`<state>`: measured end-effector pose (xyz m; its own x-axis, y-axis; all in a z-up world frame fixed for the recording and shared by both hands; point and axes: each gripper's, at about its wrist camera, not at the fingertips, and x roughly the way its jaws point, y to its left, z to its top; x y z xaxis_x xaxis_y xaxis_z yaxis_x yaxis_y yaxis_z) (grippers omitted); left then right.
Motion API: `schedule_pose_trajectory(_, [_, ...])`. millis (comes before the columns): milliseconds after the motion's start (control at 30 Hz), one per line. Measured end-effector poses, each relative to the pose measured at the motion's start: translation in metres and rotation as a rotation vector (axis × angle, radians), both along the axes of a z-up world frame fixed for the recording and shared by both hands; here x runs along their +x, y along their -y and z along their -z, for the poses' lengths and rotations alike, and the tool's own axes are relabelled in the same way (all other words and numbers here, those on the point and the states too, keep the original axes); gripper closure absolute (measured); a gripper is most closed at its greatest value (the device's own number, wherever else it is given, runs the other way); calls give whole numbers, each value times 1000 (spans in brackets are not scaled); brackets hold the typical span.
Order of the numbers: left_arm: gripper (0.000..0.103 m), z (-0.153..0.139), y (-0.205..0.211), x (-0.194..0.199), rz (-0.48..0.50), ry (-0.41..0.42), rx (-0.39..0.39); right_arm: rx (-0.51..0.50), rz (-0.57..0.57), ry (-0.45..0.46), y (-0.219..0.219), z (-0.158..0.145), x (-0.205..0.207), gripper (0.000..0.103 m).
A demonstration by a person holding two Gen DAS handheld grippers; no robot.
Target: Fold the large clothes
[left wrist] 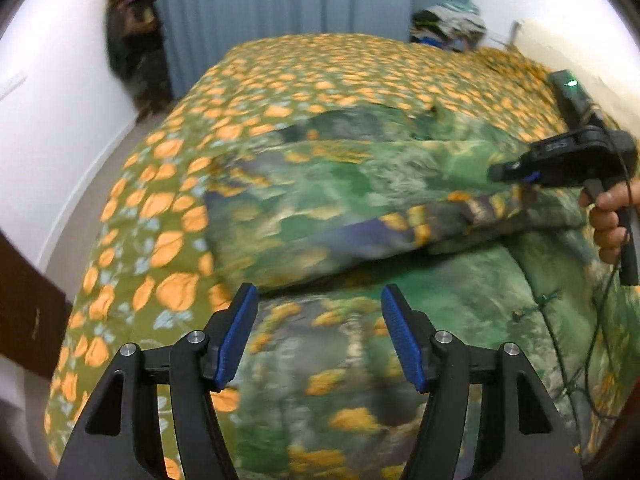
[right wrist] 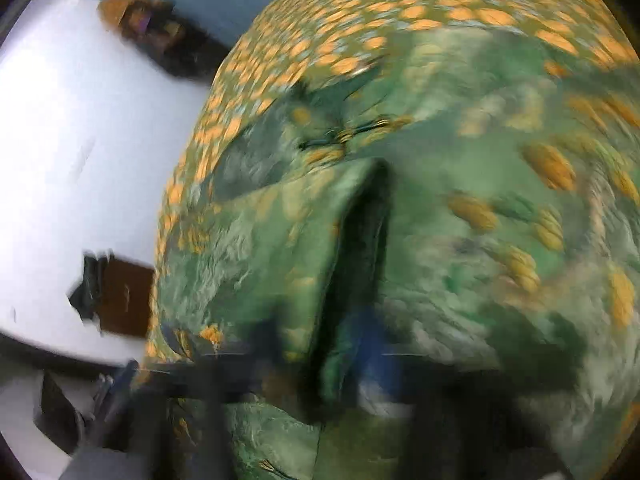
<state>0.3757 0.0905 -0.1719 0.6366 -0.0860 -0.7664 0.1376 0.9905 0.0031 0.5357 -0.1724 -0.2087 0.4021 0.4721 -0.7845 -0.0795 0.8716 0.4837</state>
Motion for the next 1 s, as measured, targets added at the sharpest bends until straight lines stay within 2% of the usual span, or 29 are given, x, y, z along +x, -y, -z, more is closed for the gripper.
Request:
schedule_pose_trajectory(100, [37, -1, -18, 6, -54, 2, -54, -70, -8, 156, -9, -35, 14, 91])
schedule_pose_trajectory(167, [37, 0, -23, 10, -73, 7, -63, -118, -1, 212, -9, -41, 25, 91])
schedule_pose_trajectory(367, [37, 3, -26, 35, -78, -15, -65, -223, -1, 98, -7, 21, 36, 88])
schedule_pose_trajectory(400, [37, 3, -25, 41, -74, -18, -65, -225, 6, 104, -6, 26, 34, 84])
schedule_pose_trajectory(433, [37, 2, -24, 47, -68, -20, -66, -229, 18, 114, 0, 22, 31, 74])
schedule_pose_trajectory(467, [37, 1, -23, 57, -64, -20, -66, -244, 29, 118, 2, 18, 29, 57])
schedule_pose_trajectory(500, [37, 1, -22, 62, -62, -19, -67, -275, 35, 127, 4, 11, 27, 51])
schedule_pose_trajectory(533, [37, 1, -21, 68, -58, -20, -71, -312, 39, 158, 5, 2, 22, 49])
schedule_pose_trajectory(600, [37, 6, -14, 81, -34, -27, -79, -391, 28, 264, 5, -22, 11, 49])
schedule_pose_trajectory(633, [37, 12, -11, 88, -19, -44, -76, -404, 0, 322, -1, -34, 4, 49])
schedule_pose_trajectory(667, [37, 21, -7, 95, -6, -74, -73, -377, -42, 342, -6, -40, 1, 49])
schedule_pose_trajectory(733, [37, 40, -1, 104, -7, -128, -52, -274, -149, 317, -19, -39, 4, 49])
schedule_pose_trajectory(800, [37, 52, 1, 108, -9, -153, -36, -264, -211, 267, -33, -21, 11, 56])
schedule_pose_trajectory(833, [37, 56, 1, 108, -8, -160, -35, -274, -230, 231, -37, -10, 15, 64])
schedule_pose_trajectory(900, [36, 62, -2, 107, 1, -174, -50, -304, -231, 146, -37, 20, 22, 70])
schedule_pose_trajectory(1000, [35, 66, 0, 107, 21, -185, -25, -273, -212, 121, -31, 33, 25, 70])
